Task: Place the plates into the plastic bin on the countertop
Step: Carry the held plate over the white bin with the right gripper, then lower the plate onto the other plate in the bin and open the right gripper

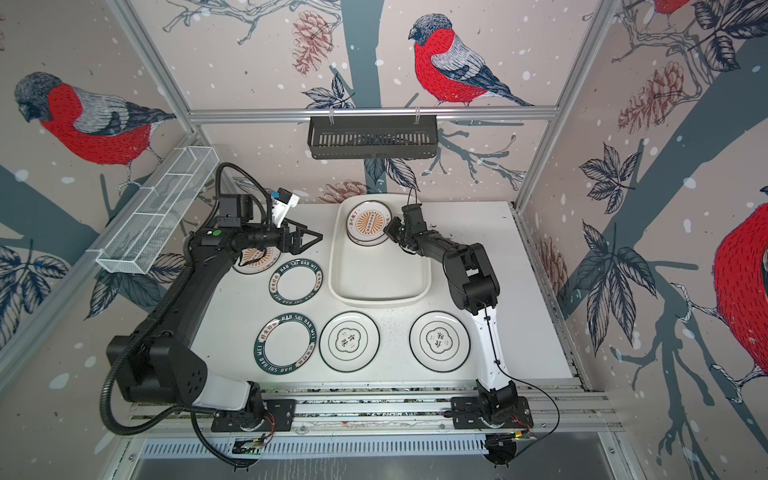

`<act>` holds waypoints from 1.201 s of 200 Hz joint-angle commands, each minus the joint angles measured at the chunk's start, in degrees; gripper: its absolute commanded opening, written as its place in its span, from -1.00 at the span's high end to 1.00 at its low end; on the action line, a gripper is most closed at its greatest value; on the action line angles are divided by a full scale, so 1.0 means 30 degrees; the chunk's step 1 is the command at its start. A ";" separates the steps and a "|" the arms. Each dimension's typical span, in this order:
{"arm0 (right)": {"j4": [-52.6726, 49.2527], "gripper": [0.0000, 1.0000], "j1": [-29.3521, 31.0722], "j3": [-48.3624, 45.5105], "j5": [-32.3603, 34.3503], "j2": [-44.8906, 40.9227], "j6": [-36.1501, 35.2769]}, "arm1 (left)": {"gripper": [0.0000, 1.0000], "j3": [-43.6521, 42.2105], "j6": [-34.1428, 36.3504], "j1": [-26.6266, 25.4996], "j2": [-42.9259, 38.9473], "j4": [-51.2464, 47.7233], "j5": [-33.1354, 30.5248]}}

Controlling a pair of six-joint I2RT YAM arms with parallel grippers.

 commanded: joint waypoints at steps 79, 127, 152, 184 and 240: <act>-0.0233 0.83 -0.0111 0.0782 -0.0432 0.0799 0.0133 | -0.92 0.0044 0.0145 -0.0031 0.0038 0.0357 0.0566; -0.0405 0.73 -0.0190 0.1184 -0.0694 0.1108 0.0233 | -0.92 0.0133 0.0093 -0.0030 0.0042 0.0327 0.0714; -0.0478 0.70 -0.0231 0.1222 -0.0720 0.1197 0.0235 | -0.93 0.0192 0.0158 -0.0030 0.0071 0.0243 0.0631; -0.0609 0.61 -0.0201 0.1280 -0.0800 0.1236 0.0215 | -0.92 0.0196 0.0044 -0.0038 0.0042 0.0325 0.0688; -0.1278 0.42 -0.0167 0.1365 -0.0677 0.0992 -0.0115 | -0.93 0.0363 0.0188 -0.0031 -0.0017 0.0101 0.0709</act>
